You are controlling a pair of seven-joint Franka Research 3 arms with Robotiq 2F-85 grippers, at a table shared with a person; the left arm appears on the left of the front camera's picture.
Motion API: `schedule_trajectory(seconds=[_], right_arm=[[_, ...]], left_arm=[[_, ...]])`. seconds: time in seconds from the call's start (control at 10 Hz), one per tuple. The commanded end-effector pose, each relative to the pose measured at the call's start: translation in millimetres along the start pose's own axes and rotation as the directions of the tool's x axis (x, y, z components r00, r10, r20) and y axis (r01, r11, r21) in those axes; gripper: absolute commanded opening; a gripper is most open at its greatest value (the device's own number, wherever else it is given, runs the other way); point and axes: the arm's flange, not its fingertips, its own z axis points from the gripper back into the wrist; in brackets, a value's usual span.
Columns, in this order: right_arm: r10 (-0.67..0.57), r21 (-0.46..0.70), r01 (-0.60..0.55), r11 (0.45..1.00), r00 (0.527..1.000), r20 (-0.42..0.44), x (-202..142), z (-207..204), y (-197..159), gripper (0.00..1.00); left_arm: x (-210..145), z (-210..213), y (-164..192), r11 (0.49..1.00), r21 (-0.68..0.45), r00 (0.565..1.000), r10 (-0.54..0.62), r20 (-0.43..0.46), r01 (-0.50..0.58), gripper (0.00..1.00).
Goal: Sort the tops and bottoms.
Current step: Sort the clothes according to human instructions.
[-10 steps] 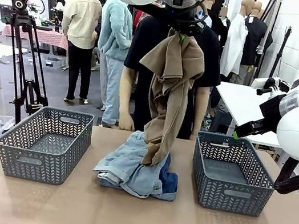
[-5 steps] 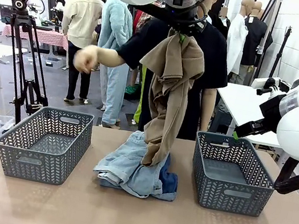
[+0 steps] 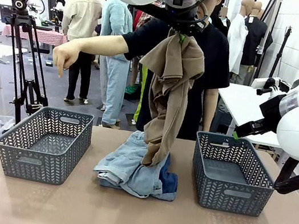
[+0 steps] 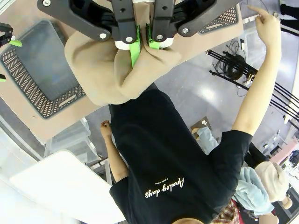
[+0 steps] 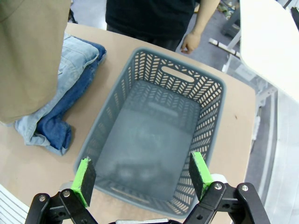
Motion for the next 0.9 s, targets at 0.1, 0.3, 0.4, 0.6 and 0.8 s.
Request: schedule_trajectory(seconds=[0.1, 0.3, 0.4, 0.6, 0.8], right_arm=[[-0.001, 0.004, 0.001, 1.0, 1.0, 0.001, 0, -1, -1, 1.0], [-0.001, 0.004, 0.001, 1.0, 1.0, 0.001, 0, -1, -1, 1.0], [-0.001, 0.004, 0.001, 1.0, 1.0, 0.001, 0, -1, -1, 1.0], [-0.001, 0.004, 0.001, 1.0, 1.0, 0.001, 0, -1, -1, 1.0], [-0.001, 0.004, 0.001, 1.0, 1.0, 0.001, 0, -1, -1, 1.0]], left_arm=[[2, 7, 4, 1.0, -0.002, 1.0, 0.002, 0.009, -0.002, 0.0], [2, 7, 4, 1.0, -0.002, 1.0, 0.002, 0.009, -0.002, 0.0], [2, 7, 4, 1.0, -0.002, 1.0, 0.002, 0.009, -0.002, 0.0], [4, 16, 10, 1.0, 0.03, 1.0, -0.001, 0.019, 0.0, 0.0], [11, 42, 34, 0.998, 0.063, 1.0, -0.003, 0.015, 0.002, 0.0]])
